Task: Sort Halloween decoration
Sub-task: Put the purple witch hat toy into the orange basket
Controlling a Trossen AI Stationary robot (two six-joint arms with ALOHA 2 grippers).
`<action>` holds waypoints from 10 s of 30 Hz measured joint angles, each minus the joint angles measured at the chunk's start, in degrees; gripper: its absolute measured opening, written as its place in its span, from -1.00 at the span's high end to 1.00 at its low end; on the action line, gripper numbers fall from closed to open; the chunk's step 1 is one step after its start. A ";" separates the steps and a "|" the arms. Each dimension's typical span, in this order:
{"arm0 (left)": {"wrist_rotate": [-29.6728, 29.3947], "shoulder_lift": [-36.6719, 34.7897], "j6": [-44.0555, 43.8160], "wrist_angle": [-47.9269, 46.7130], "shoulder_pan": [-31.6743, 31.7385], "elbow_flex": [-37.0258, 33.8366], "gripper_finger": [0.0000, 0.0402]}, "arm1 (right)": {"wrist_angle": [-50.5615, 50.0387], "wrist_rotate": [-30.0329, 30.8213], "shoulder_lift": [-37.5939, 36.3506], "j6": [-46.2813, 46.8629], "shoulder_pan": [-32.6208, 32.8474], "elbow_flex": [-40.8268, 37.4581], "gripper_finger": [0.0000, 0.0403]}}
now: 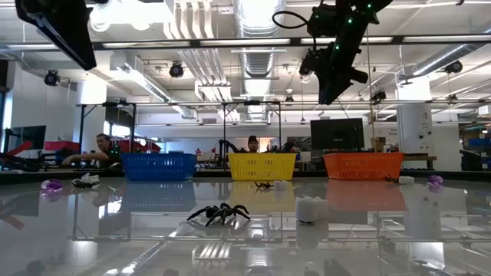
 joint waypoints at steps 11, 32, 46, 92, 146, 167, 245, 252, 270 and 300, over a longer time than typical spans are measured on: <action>4.78 -0.20 2.31 6.04 0.00 -7.22 0.55 | 0.09 -0.01 0.00 0.14 0.00 0.01 0.47; 20.91 -9.06 -3.19 30.88 3.71 -26.04 0.55 | 0.35 -0.02 0.00 1.21 1.99 -0.41 0.47; 25.00 -9.32 16.43 36.81 6.72 -30.24 0.55 | 0.39 -0.02 0.02 1.63 2.67 -1.18 0.47; 31.40 2.19 25.49 43.16 11.77 -32.30 0.99 | 0.44 0.00 0.02 1.44 2.64 -1.22 0.47; 28.91 -0.59 89.42 50.84 42.03 -4.28 1.00 | 37.92 -17.29 0.75 37.42 25.09 -1.29 0.47; 29.81 -0.48 90.04 57.80 42.01 -4.33 1.00 | 48.37 -17.56 11.12 42.06 25.75 0.13 0.47; 31.80 -0.44 91.76 58.24 42.05 -3.50 1.00 | 58.21 -17.20 15.32 38.84 25.66 0.17 0.96; 31.81 -0.44 91.55 57.84 42.03 -3.39 1.00 | 58.21 -17.55 14.84 39.02 25.68 0.13 0.96; 34.35 -3.84 88.95 55.13 42.16 -3.34 1.00 | 56.22 -18.14 13.57 39.02 25.91 0.07 0.96; 35.50 -4.28 88.48 48.20 42.10 -3.37 1.00 | 26.36 -4.50 13.68 37.18 30.12 0.00 0.95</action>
